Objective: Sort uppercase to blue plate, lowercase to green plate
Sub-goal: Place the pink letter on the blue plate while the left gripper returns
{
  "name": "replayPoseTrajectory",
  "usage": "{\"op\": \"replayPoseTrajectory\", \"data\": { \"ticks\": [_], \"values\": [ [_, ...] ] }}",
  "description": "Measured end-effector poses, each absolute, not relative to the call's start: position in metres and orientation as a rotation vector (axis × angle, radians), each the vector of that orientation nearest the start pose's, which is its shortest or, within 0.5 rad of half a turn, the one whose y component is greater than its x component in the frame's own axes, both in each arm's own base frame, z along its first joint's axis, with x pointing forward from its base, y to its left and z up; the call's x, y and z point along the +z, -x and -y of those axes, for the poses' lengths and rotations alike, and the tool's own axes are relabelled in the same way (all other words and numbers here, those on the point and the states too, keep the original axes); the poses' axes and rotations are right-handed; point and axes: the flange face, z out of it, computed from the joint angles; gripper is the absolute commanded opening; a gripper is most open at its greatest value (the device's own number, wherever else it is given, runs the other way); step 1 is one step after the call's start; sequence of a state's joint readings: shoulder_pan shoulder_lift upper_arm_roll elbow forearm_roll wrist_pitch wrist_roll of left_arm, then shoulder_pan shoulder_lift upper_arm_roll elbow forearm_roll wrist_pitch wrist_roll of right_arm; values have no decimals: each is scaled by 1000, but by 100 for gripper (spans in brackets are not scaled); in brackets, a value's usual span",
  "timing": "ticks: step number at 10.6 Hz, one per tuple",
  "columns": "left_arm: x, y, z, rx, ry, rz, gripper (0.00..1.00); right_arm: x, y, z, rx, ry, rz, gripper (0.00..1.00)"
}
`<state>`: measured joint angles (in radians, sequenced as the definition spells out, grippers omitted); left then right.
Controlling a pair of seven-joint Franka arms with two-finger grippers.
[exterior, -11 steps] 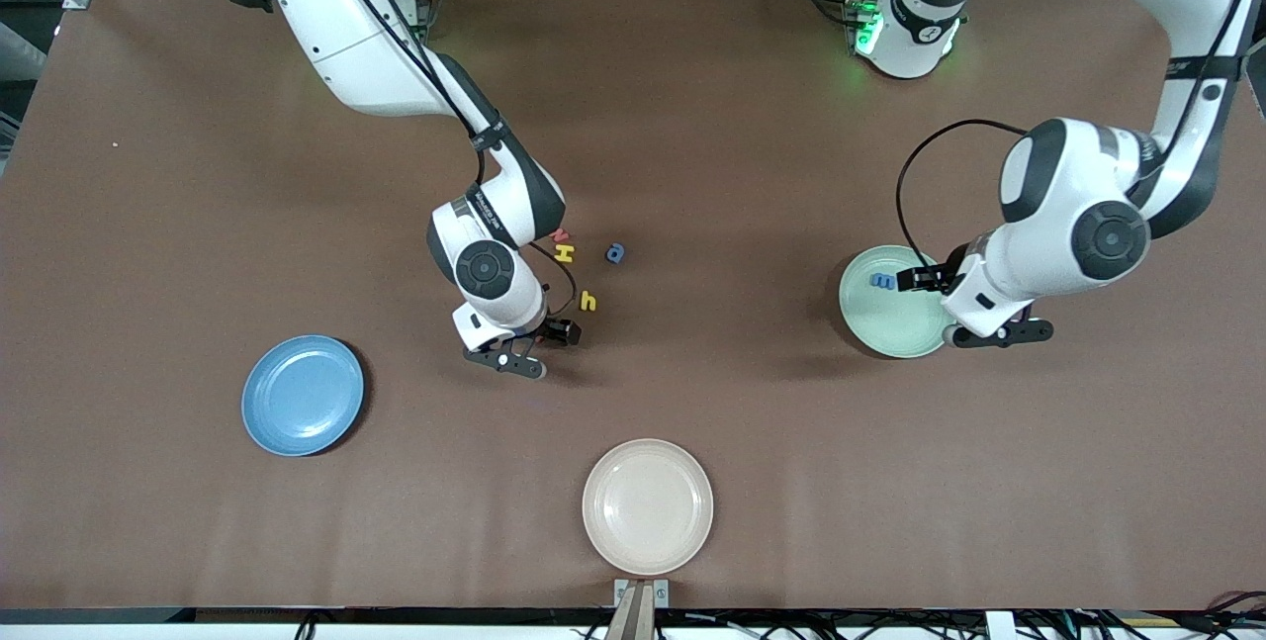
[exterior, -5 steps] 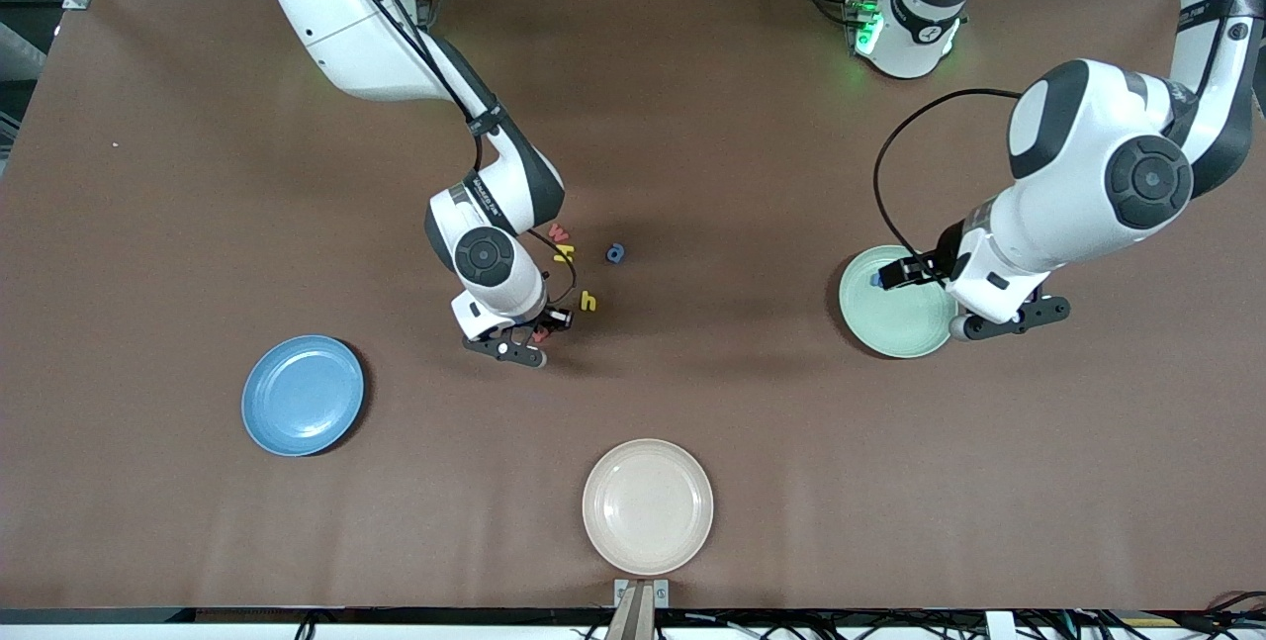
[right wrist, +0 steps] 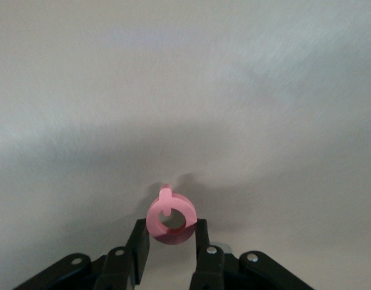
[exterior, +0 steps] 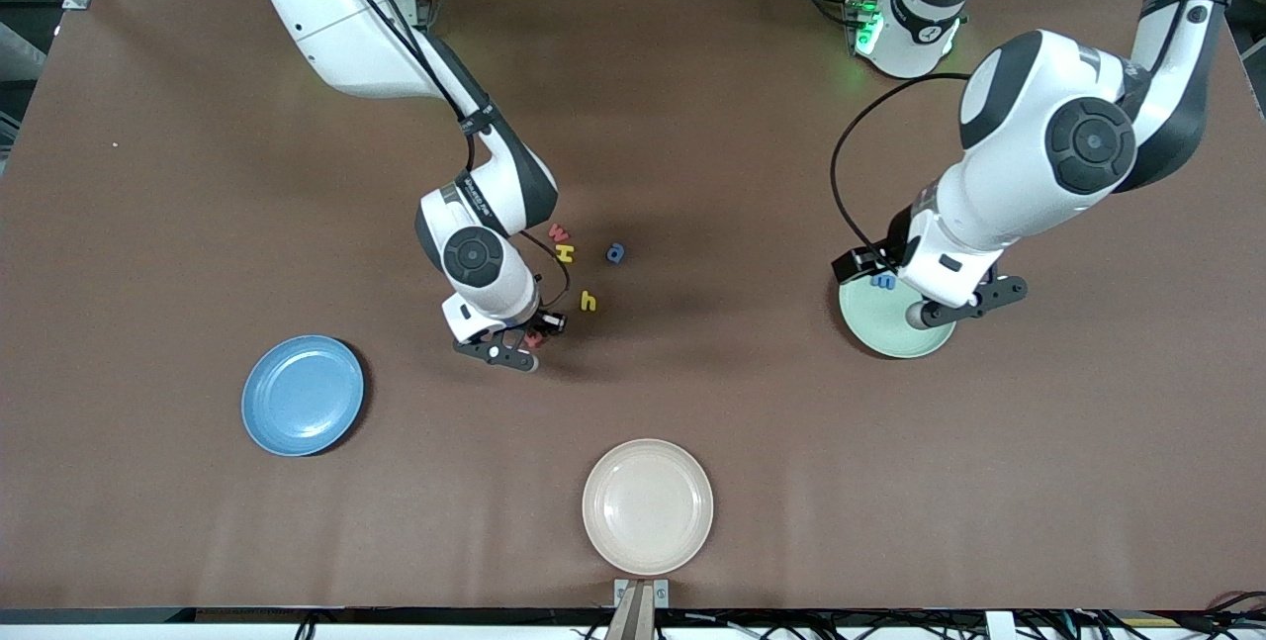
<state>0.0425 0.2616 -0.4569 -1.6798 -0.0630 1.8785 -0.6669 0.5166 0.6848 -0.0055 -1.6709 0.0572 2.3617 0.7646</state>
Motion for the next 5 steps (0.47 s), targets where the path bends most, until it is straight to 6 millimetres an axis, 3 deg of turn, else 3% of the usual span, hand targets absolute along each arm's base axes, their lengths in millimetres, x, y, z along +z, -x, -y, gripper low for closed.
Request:
{"op": "replayPoseTrajectory", "data": {
  "ticks": [2, 5],
  "values": [
    [447, -567, 274, 241, 3233, 384, 86, 233, -620, -291, -7, 3062, -458, 0],
    [414, -554, 318, 306, 3228, 351, 86, 250, -654, -194, 14, 3085, -391, 0]
  ]
}}
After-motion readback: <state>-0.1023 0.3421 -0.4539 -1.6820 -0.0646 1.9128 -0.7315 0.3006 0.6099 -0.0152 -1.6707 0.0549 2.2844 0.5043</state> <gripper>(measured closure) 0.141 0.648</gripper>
